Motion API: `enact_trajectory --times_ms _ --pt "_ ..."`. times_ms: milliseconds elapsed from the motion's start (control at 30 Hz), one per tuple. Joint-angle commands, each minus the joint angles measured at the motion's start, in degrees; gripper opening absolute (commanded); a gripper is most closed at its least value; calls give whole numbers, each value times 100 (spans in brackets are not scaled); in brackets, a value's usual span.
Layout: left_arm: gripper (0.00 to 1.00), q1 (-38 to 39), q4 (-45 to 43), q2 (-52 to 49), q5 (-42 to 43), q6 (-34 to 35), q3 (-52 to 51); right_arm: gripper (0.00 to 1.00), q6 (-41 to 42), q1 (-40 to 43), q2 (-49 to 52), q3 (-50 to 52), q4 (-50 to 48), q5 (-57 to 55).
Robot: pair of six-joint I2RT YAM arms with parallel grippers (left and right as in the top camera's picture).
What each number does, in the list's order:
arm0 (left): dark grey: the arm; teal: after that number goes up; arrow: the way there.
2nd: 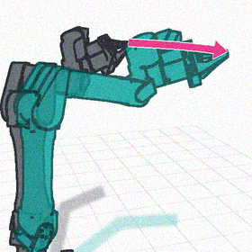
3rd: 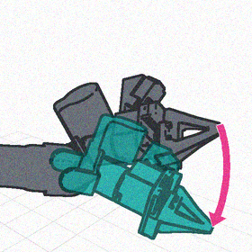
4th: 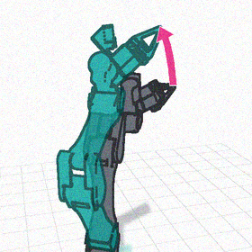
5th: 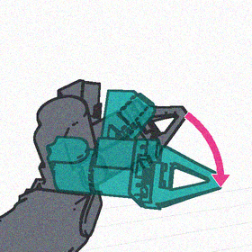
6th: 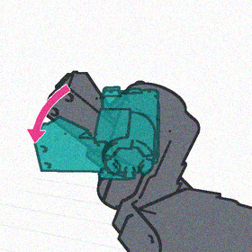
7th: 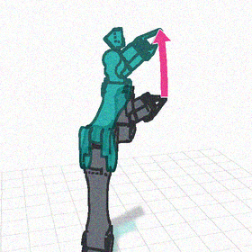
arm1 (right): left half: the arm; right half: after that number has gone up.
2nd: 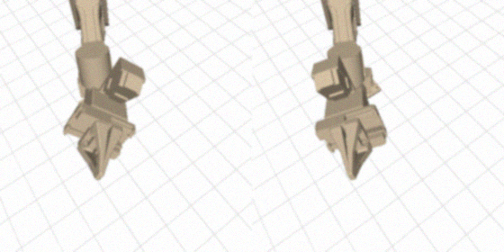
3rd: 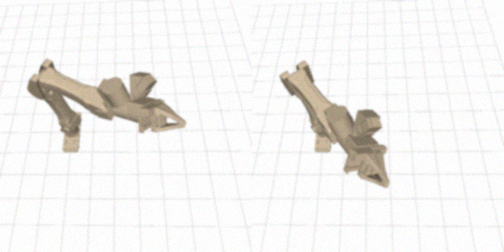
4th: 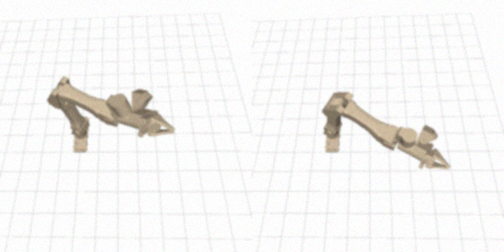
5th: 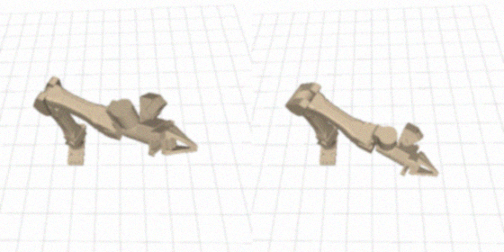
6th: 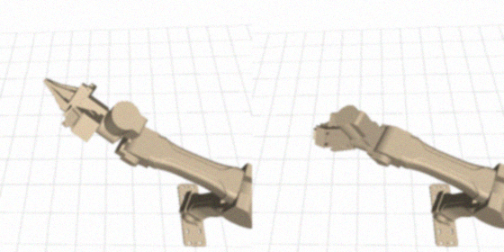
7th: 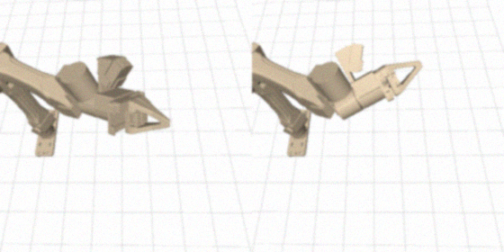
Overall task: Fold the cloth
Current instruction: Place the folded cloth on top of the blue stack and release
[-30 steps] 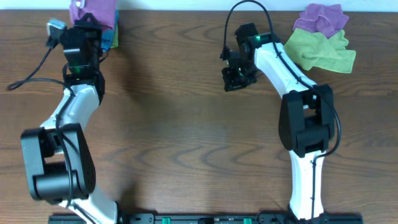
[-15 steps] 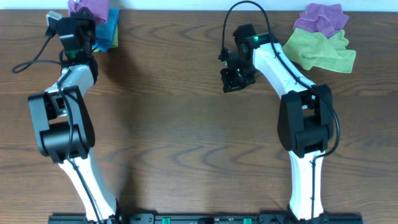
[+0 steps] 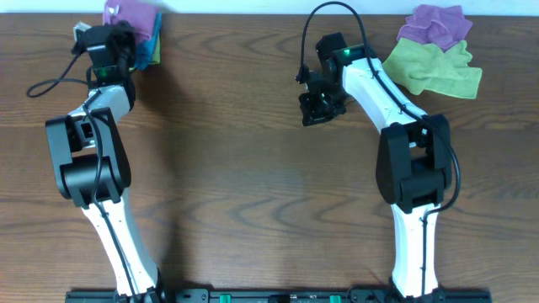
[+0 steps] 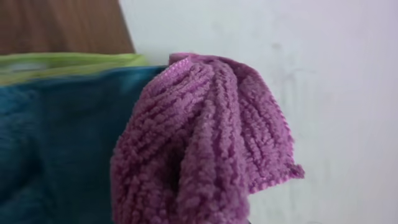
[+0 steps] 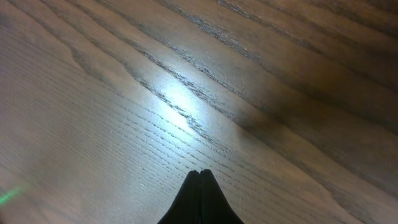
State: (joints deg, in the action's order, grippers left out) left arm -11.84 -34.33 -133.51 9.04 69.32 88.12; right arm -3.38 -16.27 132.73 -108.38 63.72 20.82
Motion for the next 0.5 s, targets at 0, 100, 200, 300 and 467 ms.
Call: enact_trajectory --times_ms 0,100,200,300,467 --pt "6 -55 74 -26 39 52 125 2 -52 -31 -127 -114 31 39" --pt "6 -55 118 -26 22 55 125 2 -50 -31 -127 -114 59 39" --pt "14 -55 136 -26 -24 57 125 1 -52 -31 -127 -114 111 39" --pt "70 -57 131 -26 4 61 125 1 -52 -31 -125 -114 170 39" --pt "95 -79 129 -26 227 59 125 2 -50 -31 -125 -114 195 42"
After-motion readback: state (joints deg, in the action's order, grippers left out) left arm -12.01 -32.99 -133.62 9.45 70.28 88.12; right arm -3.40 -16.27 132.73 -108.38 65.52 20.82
